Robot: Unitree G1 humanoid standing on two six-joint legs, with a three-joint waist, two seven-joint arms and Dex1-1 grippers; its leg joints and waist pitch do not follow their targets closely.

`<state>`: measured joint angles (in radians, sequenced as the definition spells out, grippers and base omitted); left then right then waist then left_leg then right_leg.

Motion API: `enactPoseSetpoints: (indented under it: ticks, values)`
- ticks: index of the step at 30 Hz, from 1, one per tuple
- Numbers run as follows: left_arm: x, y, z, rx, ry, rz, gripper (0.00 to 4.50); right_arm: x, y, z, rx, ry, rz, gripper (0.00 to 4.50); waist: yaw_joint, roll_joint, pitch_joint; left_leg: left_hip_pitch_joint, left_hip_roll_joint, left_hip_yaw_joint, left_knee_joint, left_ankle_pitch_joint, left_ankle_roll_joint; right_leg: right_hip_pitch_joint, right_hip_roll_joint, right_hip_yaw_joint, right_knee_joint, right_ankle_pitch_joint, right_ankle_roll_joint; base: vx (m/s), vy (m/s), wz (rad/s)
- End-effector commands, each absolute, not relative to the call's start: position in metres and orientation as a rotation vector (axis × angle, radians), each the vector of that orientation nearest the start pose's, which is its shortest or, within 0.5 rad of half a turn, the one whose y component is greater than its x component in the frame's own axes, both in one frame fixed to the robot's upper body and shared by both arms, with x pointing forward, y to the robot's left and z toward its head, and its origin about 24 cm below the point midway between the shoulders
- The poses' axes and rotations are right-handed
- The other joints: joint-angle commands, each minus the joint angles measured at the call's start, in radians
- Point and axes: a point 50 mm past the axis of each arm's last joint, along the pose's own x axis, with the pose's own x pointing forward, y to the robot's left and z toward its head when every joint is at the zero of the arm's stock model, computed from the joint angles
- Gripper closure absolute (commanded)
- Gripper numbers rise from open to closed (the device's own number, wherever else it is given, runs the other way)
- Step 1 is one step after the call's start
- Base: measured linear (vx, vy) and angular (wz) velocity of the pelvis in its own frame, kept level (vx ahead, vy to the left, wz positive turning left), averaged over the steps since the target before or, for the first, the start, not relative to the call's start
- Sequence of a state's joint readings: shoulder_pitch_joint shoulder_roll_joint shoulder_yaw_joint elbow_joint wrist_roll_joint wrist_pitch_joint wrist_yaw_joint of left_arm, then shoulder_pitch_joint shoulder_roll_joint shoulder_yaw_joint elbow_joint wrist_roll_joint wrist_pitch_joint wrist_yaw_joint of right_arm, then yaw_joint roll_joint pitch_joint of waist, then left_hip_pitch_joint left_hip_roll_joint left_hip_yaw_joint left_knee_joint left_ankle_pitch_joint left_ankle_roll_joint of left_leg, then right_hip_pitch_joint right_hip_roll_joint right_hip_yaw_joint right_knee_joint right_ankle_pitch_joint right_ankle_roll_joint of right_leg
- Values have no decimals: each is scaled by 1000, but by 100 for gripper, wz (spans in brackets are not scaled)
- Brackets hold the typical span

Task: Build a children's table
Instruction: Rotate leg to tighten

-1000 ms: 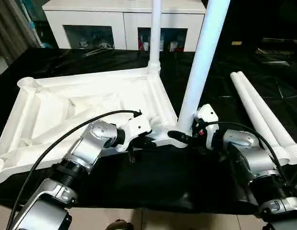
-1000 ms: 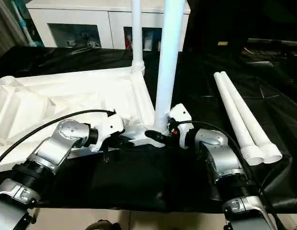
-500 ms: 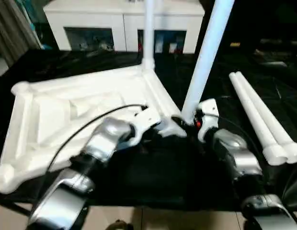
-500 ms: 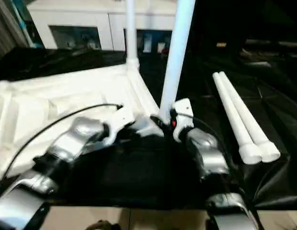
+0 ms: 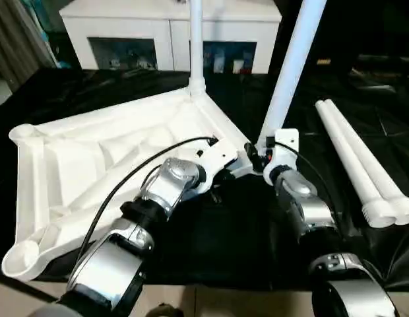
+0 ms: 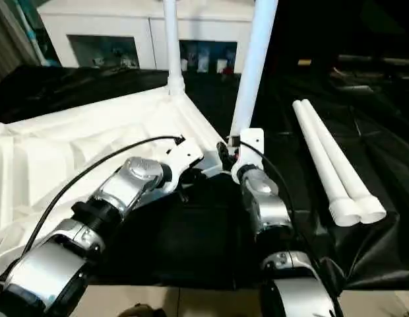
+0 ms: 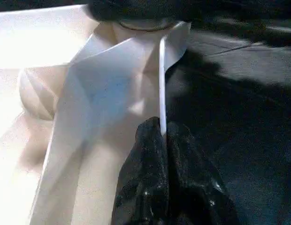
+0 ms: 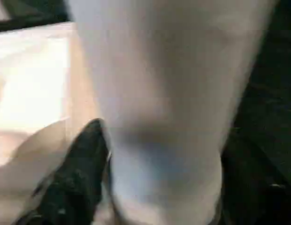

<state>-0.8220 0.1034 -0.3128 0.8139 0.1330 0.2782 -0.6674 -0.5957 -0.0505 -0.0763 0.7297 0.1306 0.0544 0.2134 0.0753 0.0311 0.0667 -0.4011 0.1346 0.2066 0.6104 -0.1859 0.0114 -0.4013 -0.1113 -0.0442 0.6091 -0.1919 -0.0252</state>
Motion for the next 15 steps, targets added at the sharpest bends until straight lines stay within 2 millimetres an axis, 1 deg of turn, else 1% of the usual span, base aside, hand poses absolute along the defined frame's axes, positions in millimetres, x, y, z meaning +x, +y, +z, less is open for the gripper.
enactPoseSetpoints:
  ticks: [1,2,3,4,5,8,9,11,13,15]
  values:
    - [361,78,62,471,422,-848,450,349,-121,45,119,191,367,75,0,-10,-77,25,87,-50,-91,-206,57,44,-63,32,-64,-72,-203,0,0,0]
    - [361,79,62,476,417,-856,450,349,-122,47,109,186,385,67,-3,-12,-77,23,87,-50,-89,-196,66,46,-62,32,-63,-56,-210,0,0,0]
    - [359,81,62,481,412,-868,450,348,-125,50,88,178,419,63,-5,-15,-78,22,87,-49,-85,-169,85,48,-62,31,-59,-29,-223,0,0,0]
    - [359,82,62,480,412,-871,450,348,-127,51,79,176,431,60,-7,-14,-77,21,88,-48,-83,-151,100,48,-62,30,-58,-19,-231,0,0,0]
    - [358,86,61,478,416,-885,450,347,-132,53,51,170,472,60,-8,-17,-76,23,89,-46,-82,-148,110,45,-62,30,-60,-28,-235,0,0,0]
    - [354,91,62,486,394,-942,450,344,-142,58,1,160,550,60,-7,-15,-74,24,89,-45,-82,-154,111,44,-62,30,-63,-70,-238,0,0,0]
    - [353,93,62,487,391,-954,450,344,-146,59,-17,157,567,60,-6,-15,-74,24,90,-46,-82,-158,110,45,-62,30,-64,-77,-238,0,0,0]
    - [349,97,62,491,386,-1002,450,342,-155,63,-58,151,632,60,-6,-15,-74,26,91,-44,-83,-162,105,42,-60,31,-63,-85,-241,0,0,0]
    - [345,100,63,489,386,-1048,450,339,-158,64,-80,162,689,60,-5,-15,-72,25,92,-44,-84,-174,103,44,-61,31,-63,-94,-242,0,0,0]
    - [343,100,63,494,385,-1080,450,337,-160,64,-93,174,727,60,-6,-14,-72,27,93,-44,-85,-175,100,40,-59,31,-63,-92,-246,0,0,0]
